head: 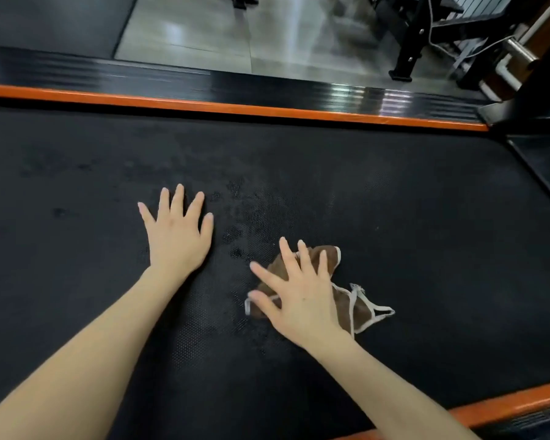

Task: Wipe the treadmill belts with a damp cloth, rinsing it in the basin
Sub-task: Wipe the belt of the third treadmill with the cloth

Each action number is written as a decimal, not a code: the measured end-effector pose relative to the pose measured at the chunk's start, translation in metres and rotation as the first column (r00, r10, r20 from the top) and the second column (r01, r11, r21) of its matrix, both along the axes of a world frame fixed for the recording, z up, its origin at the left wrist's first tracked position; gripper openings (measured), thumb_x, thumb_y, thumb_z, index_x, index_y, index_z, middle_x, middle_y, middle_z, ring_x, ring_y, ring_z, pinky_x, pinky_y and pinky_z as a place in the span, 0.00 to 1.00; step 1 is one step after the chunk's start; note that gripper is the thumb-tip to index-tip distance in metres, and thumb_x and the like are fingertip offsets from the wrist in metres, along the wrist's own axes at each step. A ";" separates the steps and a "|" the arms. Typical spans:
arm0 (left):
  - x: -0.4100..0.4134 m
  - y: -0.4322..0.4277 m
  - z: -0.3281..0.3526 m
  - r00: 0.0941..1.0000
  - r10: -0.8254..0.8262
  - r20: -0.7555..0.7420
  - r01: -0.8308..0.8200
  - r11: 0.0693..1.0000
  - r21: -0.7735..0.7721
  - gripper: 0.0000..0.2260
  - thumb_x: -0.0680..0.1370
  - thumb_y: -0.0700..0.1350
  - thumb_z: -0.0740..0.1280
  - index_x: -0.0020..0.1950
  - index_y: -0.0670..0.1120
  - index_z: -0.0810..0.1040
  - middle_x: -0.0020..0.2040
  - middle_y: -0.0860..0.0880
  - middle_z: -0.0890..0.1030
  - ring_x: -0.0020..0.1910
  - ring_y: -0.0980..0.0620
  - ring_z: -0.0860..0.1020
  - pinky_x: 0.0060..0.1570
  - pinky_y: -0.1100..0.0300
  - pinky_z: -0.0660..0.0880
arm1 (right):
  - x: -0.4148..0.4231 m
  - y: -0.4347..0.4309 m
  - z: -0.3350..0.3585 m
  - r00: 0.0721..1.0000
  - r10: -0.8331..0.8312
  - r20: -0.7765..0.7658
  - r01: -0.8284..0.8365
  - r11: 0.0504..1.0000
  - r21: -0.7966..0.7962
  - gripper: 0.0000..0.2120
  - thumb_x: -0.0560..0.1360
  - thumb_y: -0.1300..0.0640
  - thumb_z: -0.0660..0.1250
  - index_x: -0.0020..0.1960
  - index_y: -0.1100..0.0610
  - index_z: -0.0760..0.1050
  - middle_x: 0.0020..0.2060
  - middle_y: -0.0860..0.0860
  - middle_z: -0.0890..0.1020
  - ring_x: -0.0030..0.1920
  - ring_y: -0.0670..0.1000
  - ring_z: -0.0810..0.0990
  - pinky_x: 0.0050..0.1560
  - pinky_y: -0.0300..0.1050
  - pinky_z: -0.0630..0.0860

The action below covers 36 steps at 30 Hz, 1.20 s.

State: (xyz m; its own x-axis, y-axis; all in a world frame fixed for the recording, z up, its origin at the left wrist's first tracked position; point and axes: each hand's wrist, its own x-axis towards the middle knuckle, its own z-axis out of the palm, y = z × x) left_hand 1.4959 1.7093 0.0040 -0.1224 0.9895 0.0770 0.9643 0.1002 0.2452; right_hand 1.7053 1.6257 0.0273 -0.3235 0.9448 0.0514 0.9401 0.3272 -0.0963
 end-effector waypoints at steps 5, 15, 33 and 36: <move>0.001 0.003 -0.011 0.998 -0.012 -0.069 0.015 0.999 0.038 0.24 0.81 0.57 0.50 0.75 0.49 0.64 0.76 0.40 0.61 0.75 0.39 0.54 0.70 0.34 0.46 | 0.036 0.013 -0.014 0.999 0.034 0.016 -0.035 0.998 0.044 0.24 0.74 0.32 0.52 0.65 0.38 0.72 0.70 0.53 0.69 0.70 0.61 0.67 0.61 0.69 0.66; 0.002 0.002 -0.011 0.999 -0.014 -0.048 0.017 0.998 0.055 0.24 0.81 0.56 0.52 0.73 0.47 0.66 0.74 0.39 0.63 0.74 0.37 0.57 0.69 0.32 0.48 | 0.064 0.134 0.000 0.958 -0.254 0.131 0.262 0.964 -0.049 0.32 0.75 0.30 0.49 0.76 0.40 0.51 0.77 0.55 0.51 0.76 0.61 0.48 0.69 0.70 0.53; -0.003 0.005 -0.002 0.984 0.040 0.175 -0.047 0.998 0.038 0.21 0.83 0.52 0.47 0.74 0.53 0.65 0.77 0.47 0.58 0.77 0.47 0.50 0.73 0.42 0.40 | -0.004 0.128 -0.006 0.979 0.196 -0.063 -0.192 0.979 0.069 0.17 0.77 0.39 0.56 0.63 0.39 0.74 0.72 0.60 0.65 0.70 0.65 0.65 0.60 0.58 0.72; -0.005 0.004 -0.001 0.979 0.038 0.201 -0.043 0.999 0.023 0.21 0.83 0.53 0.47 0.74 0.53 0.66 0.77 0.48 0.58 0.77 0.48 0.51 0.74 0.43 0.40 | 0.013 0.041 -0.012 0.930 0.344 -0.131 -0.337 0.939 0.074 0.16 0.77 0.39 0.57 0.57 0.41 0.79 0.69 0.59 0.70 0.68 0.63 0.70 0.60 0.55 0.72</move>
State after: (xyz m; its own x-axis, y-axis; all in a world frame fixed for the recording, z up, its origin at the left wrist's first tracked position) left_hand 1.4912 1.7136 0.0034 -0.1781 0.9812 0.0737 0.8905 0.1288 0.4365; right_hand 1.7181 1.6666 0.0155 -0.6118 0.7741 0.1629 0.7493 0.6331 -0.1945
